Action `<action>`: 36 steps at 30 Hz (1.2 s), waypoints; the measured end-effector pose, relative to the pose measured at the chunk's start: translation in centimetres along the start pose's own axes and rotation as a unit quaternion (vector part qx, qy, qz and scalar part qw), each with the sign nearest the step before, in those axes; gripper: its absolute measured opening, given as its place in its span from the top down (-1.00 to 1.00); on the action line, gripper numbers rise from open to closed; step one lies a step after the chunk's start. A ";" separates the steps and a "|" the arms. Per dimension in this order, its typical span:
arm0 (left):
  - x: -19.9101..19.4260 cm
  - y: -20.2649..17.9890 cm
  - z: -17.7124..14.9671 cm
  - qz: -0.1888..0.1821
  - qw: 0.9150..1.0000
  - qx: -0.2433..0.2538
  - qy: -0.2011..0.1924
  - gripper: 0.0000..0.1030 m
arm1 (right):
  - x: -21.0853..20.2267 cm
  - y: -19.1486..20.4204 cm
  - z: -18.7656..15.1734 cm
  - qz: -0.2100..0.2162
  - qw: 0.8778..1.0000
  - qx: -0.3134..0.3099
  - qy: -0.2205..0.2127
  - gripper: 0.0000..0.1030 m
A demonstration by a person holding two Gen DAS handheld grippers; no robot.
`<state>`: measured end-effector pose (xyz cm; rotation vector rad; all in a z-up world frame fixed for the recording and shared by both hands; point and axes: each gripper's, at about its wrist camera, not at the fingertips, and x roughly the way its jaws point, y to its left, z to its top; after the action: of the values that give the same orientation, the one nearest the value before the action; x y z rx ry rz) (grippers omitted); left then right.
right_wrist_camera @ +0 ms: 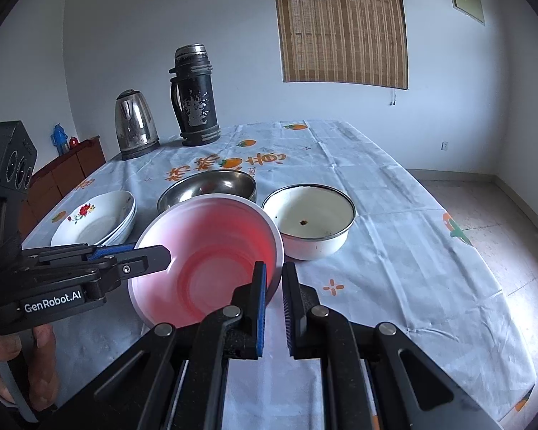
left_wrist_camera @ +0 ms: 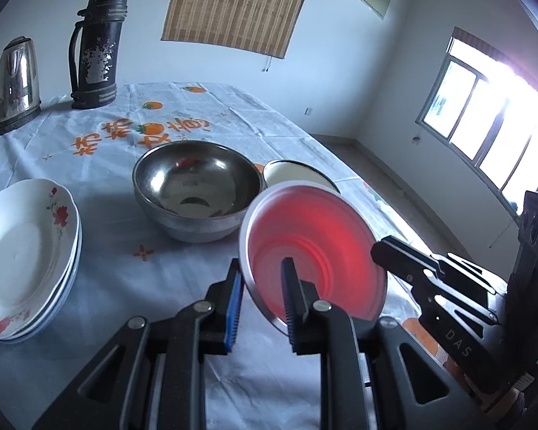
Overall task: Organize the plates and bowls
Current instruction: 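Lift the pink bowl with both tools and carry it over the red bowl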
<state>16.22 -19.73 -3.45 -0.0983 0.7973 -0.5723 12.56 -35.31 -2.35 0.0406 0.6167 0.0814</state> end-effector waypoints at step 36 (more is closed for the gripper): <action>-1.9 1.6 7.7 0.039 0.996 0.006 -0.080 0.63 | 0.6 1.7 7.0 0.019 0.997 -0.022 -0.069 0.81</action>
<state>21.27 -18.31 2.74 -0.1008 0.6399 -0.4883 17.00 -33.63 3.09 0.0143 0.4765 0.1276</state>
